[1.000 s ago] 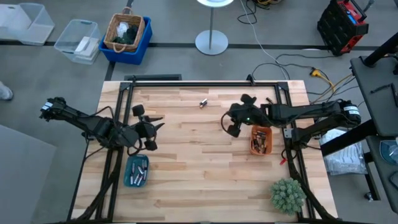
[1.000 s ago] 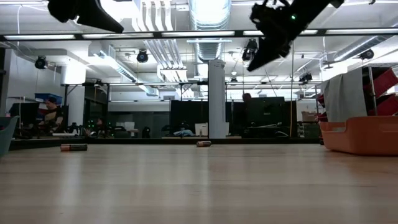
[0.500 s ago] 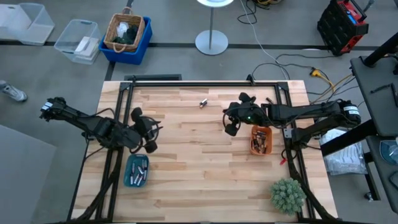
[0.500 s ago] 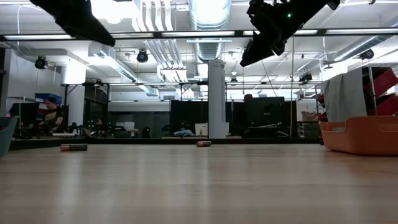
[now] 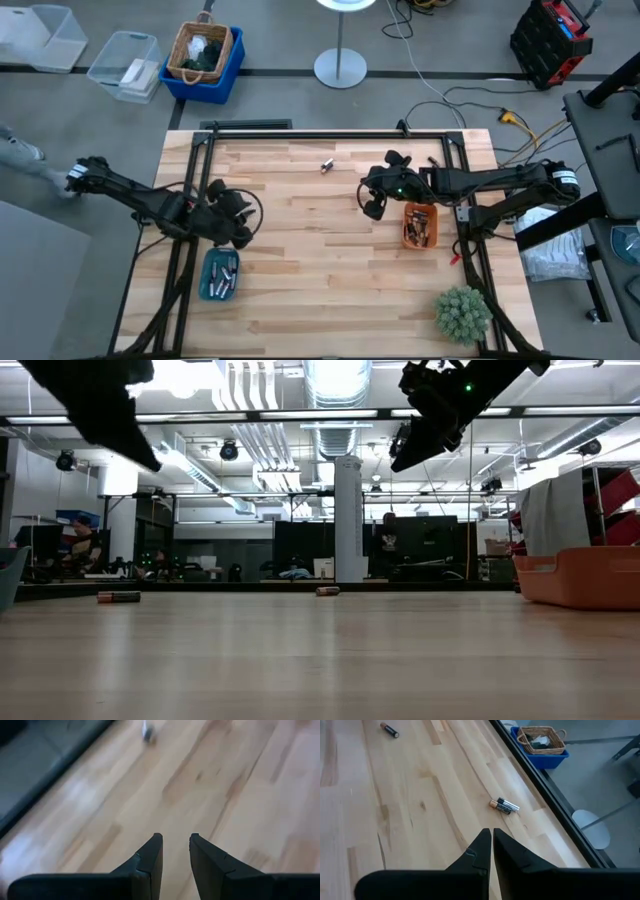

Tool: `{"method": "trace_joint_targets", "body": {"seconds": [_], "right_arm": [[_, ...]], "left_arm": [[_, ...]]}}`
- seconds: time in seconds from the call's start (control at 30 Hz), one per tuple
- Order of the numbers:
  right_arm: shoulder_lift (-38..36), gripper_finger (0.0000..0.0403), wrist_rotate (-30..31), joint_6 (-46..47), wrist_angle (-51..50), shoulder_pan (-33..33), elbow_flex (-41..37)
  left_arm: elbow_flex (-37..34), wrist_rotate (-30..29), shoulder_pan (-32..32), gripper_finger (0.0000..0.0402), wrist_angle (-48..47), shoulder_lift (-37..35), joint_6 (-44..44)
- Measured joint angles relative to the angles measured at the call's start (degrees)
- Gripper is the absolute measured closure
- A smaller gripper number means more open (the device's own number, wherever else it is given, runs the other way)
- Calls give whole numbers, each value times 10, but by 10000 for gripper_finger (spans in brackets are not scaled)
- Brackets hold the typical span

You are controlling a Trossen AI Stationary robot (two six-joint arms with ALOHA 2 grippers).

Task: Sort batteries
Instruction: Put the black battery into the orange bin

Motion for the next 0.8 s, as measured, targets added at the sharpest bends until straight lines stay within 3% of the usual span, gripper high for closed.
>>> {"method": "trace_joint_targets", "body": {"seconds": [0.23, 0.8], "right_arm": [[0, 390, 0, 0, 2, 0, 0], [0, 390, 0, 1, 3, 0, 0]], "left_arm": [[0, 49, 10, 324, -92, 36, -75], [0, 49, 13, 324, -93, 63, -74]]}}
